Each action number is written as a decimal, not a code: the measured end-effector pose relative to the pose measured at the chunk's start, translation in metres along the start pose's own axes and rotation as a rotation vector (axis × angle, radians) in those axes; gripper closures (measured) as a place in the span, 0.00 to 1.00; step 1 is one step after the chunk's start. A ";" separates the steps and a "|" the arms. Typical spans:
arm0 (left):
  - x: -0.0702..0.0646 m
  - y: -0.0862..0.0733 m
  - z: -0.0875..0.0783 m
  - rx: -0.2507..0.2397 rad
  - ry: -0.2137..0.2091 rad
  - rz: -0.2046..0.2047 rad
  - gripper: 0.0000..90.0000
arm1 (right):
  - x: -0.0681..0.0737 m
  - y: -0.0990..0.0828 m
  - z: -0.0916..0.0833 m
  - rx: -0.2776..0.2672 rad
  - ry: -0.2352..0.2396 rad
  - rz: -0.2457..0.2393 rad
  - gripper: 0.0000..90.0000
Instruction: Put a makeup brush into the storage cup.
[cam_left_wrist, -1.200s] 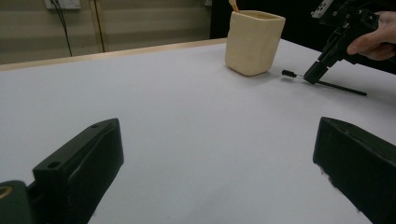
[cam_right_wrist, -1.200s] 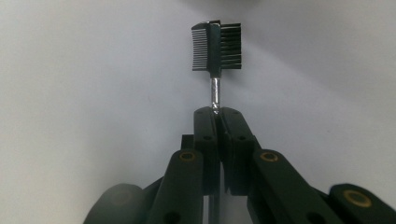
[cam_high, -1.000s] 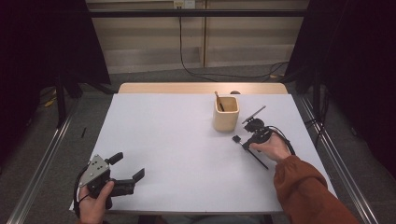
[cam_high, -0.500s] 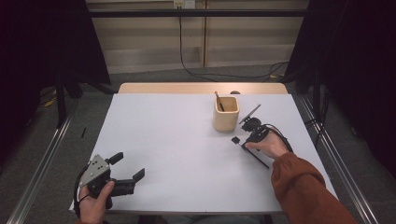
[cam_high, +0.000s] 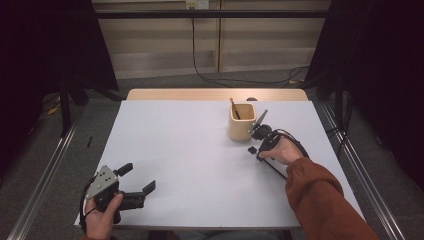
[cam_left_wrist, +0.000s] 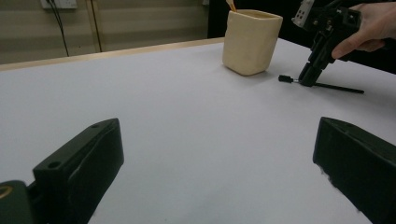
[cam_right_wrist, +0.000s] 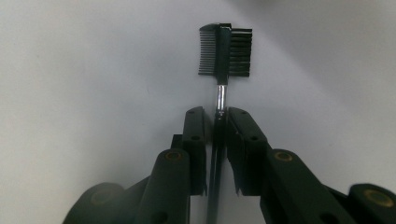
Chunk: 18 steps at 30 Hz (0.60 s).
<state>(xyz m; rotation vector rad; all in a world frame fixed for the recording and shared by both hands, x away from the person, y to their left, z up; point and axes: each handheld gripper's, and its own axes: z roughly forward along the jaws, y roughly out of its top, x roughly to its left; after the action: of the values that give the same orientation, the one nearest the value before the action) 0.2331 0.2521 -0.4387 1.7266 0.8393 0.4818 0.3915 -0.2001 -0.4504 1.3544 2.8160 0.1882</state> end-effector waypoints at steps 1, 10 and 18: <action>0.000 0.000 0.000 0.000 -0.001 0.000 0.02 | 0.001 0.003 0.000 0.020 -0.006 -0.001 0.87; 0.001 0.000 0.000 0.003 -0.002 -0.003 0.02 | 0.006 0.008 0.000 0.058 -0.016 -0.019 0.96; 0.001 0.000 0.000 0.002 0.003 -0.008 0.02 | 0.004 0.000 -0.006 -0.004 -0.004 -0.020 0.96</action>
<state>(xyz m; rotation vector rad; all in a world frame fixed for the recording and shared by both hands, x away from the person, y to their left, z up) 0.2339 0.2525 -0.4389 1.7245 0.8487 0.4790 0.3889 -0.1973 -0.4445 1.3231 2.8234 0.1897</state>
